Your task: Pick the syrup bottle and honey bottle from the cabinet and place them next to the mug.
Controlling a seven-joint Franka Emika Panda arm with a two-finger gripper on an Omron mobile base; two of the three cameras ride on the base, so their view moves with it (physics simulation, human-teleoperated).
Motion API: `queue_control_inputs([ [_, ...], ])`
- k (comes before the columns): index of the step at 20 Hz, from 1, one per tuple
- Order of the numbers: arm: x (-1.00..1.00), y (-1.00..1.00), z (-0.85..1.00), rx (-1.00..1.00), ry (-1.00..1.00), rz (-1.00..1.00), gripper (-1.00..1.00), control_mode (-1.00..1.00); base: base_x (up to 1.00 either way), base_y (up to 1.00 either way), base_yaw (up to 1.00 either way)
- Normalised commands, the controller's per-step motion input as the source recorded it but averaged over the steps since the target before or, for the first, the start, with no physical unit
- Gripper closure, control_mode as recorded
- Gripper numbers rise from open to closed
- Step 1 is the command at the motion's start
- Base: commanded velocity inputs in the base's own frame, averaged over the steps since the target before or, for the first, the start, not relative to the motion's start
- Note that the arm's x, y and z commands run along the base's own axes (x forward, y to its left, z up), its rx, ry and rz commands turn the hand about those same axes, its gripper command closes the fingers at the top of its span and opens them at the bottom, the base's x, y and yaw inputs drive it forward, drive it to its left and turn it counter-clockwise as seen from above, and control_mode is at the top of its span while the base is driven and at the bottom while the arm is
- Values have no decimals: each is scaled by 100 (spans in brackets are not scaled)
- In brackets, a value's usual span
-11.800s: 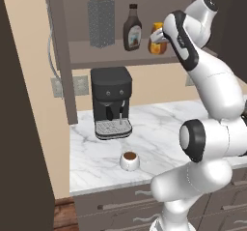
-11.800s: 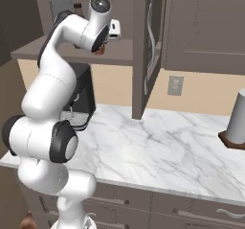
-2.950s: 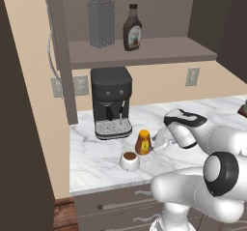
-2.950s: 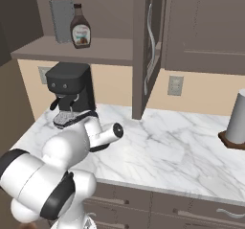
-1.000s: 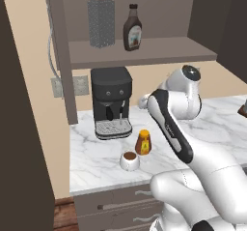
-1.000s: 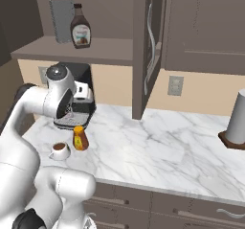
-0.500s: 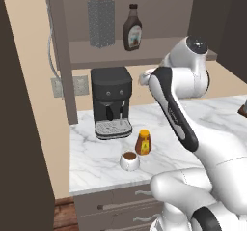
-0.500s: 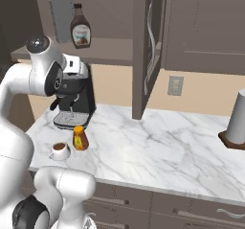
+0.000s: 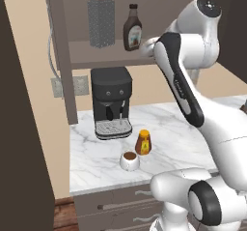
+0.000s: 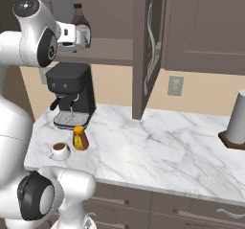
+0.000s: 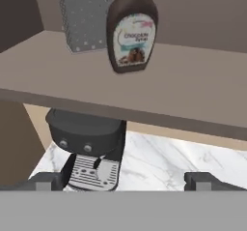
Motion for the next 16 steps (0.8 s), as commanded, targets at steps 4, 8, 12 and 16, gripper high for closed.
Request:
queue_control_inputs([
  [4, -1, 6, 27, 2, -28, 0, -100, -100, 0, 0, 0],
  [8, 8, 18, 23, 0, -29, 0, -100, -100, 0, 0, 0],
  [12, 18, 23, 29, 2, -13, 0, -100, -100, 0, 0, 0],
  [16, 16, 20, 40, 6, -6, 0, -100, -100, 0, 0, 0],
])
